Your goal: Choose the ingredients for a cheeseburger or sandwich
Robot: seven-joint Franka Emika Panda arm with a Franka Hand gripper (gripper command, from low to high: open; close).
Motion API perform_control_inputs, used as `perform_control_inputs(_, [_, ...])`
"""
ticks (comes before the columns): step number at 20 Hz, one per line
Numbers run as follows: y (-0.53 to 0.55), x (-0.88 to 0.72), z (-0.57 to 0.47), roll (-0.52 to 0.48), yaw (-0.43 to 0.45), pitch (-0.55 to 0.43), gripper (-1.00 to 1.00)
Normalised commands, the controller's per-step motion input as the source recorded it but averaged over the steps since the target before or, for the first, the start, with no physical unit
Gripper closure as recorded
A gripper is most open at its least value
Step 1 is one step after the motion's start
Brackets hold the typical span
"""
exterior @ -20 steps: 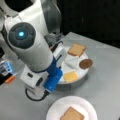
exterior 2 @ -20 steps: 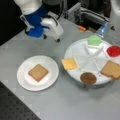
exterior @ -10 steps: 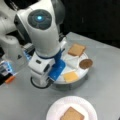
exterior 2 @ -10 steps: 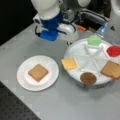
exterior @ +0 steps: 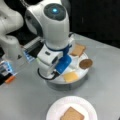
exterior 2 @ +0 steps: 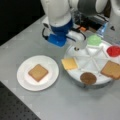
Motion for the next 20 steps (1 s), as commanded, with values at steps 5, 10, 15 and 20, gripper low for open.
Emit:
perform_control_inputs(5, [0.22,-0.37,-0.11,-0.221,0.072,-0.178,-1.0])
perform_control_inputs(10, [0.13,-0.4,-0.1,-0.182,0.042,-0.157,-1.0])
perform_control_inputs(15, [0.18,-0.42,-0.07,-0.211,0.04,-0.119,-1.0])
perform_control_inputs(20, [0.2,-0.42,-0.07,-0.144,-0.016,-0.105,-1.0])
